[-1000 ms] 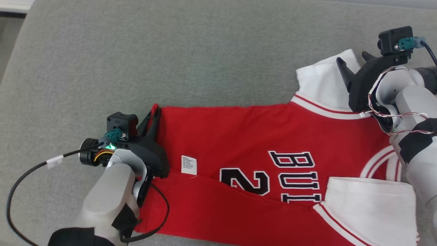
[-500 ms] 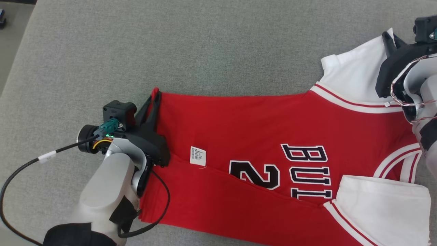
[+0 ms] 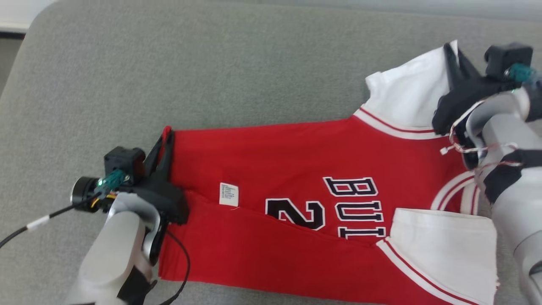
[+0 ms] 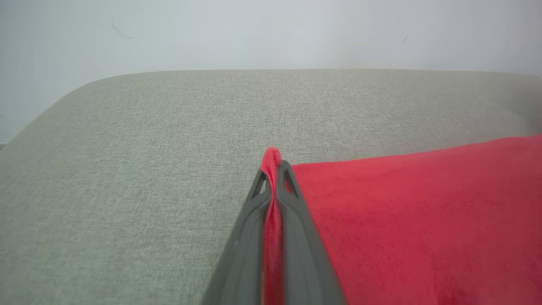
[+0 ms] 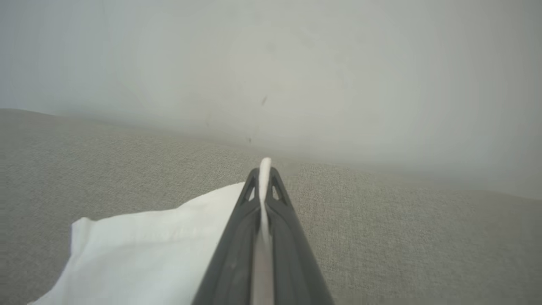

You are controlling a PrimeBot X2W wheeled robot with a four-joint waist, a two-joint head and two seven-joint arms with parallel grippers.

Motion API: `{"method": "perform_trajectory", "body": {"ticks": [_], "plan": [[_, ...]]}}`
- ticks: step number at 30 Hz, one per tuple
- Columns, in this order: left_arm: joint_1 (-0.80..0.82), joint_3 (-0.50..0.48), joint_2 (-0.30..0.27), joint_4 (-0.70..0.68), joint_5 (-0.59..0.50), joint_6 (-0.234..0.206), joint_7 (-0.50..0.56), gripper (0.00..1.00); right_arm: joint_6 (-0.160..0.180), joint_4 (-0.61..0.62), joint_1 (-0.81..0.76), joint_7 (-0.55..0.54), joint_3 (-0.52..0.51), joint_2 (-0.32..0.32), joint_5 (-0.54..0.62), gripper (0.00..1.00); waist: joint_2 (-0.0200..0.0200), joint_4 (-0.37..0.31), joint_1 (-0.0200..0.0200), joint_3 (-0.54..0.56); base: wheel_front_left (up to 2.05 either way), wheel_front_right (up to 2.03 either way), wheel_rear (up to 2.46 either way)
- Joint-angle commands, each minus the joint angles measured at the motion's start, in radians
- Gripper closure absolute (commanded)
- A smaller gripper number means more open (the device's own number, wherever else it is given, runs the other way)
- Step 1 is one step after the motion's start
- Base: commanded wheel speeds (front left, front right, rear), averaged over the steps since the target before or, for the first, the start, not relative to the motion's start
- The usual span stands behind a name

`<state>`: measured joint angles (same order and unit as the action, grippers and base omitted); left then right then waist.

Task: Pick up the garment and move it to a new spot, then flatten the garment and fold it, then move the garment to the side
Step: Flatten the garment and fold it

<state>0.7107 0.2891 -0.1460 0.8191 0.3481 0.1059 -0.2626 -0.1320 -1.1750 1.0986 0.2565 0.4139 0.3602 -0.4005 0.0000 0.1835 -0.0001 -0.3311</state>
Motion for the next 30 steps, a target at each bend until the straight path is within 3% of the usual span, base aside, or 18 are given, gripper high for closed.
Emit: {"method": "perform_trajectory", "body": {"ticks": [1,16,30], "plan": [[-0.03,-0.015,-0.016,-0.016,-0.014,0.002,-0.003,1.0,0.003,0.025,-0.042,0.008,0.005,-0.01,-0.006,1.0,0.0,-0.053,0.0001,0.056,0.0,0.0,0.0],[-0.286,-0.127,-0.025,-0.142,-0.08,0.008,-0.003,1.0,0.003,0.404,-0.496,0.008,-0.104,-0.009,-0.143,1.0,0.0,-0.13,0.0001,0.206,0.0,0.0,0.0],[-0.46,-0.221,-0.005,-0.19,-0.125,0.02,-0.003,1.0,0.003,0.515,-0.767,0.008,-0.148,-0.077,-0.21,1.0,0.0,-0.181,0.0001,0.284,0.0,0.0,0.0]]}}
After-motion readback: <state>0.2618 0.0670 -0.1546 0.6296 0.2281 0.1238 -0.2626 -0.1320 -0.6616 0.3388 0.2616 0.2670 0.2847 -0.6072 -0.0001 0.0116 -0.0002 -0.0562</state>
